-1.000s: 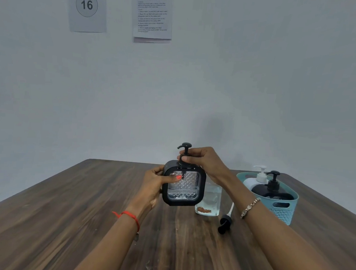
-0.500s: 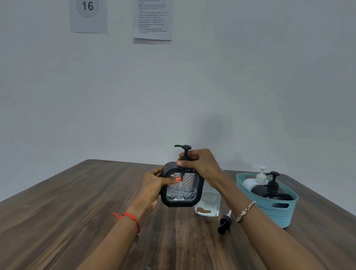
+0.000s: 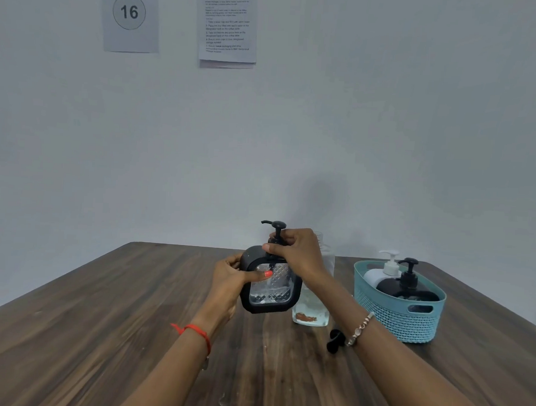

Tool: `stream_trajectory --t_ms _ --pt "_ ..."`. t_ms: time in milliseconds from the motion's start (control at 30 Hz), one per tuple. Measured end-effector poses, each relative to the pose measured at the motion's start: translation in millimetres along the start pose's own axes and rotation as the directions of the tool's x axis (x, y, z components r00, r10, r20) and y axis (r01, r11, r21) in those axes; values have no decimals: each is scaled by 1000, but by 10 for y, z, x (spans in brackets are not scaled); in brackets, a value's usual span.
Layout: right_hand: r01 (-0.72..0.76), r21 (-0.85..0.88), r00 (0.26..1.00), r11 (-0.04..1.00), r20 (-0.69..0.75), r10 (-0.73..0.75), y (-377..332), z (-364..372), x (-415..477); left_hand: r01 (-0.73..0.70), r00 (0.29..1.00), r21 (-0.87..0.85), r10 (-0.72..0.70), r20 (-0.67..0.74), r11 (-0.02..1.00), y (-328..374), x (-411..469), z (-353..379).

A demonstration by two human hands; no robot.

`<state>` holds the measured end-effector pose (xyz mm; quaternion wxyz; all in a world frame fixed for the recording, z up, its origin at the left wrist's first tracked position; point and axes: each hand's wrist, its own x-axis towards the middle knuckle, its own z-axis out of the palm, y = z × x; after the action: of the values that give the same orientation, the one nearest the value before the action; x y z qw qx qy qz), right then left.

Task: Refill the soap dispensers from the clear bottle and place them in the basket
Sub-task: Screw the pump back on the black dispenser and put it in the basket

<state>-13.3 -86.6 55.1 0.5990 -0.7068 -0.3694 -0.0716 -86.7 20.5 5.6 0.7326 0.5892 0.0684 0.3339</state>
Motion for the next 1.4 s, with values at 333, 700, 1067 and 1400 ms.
stream_trajectory --t_ms 333,700,1067,1400 --pt "-38 38 996 999 83 35 23 -232 -3 56 996 0 -56 68 998 -63 -14 91" --pt "-83 -51 997 995 0 83 315 -854 -91 33 995 -38 -29 98 999 -79 56 565" --pt "-96 -95 990 991 -108 85 352 -1897 61 -116 945 66 90 314 991 -23 279 1623" --pt "-65 -155 988 986 -146 42 535 -2399 786 -234 911 158 160 379 959 -25 989 2235"
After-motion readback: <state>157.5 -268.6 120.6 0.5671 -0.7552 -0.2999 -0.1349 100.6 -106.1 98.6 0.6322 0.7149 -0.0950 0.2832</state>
